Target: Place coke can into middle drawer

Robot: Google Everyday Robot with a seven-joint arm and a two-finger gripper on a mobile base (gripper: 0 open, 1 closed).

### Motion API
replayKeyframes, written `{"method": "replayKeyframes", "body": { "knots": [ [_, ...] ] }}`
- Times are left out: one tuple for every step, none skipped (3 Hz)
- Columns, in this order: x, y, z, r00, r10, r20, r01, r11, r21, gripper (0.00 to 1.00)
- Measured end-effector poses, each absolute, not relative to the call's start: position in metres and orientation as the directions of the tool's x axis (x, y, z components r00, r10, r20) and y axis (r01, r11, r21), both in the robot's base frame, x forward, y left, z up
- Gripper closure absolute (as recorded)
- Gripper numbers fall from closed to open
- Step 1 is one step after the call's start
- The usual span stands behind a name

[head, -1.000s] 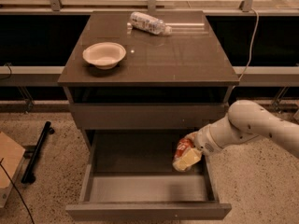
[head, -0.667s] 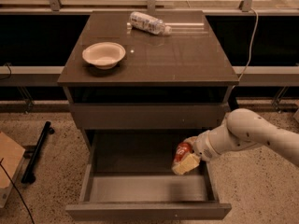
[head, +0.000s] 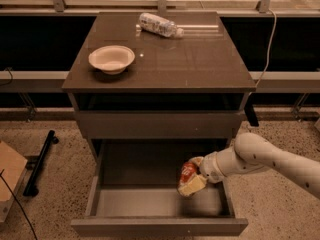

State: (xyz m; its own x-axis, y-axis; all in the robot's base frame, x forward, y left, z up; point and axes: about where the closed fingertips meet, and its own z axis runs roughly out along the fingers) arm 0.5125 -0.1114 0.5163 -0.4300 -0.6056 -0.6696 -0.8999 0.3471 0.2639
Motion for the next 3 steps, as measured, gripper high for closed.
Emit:
{"method": "replayKeyframes", "body": {
  "knots": [
    [0.514,-0.1,0.473,-0.438,-0.574,-0.692,-0.898,0.322,0.301,0.99],
    [0.514,-0.093,0.441,-0.47,-0.562,-0.681,-0.882,0.324,0.342,0.75],
    [0.518,-0.088,0.414,-0.504,-0.561,-0.657,-0.864,0.336,0.375,0.52]
  ]
}}
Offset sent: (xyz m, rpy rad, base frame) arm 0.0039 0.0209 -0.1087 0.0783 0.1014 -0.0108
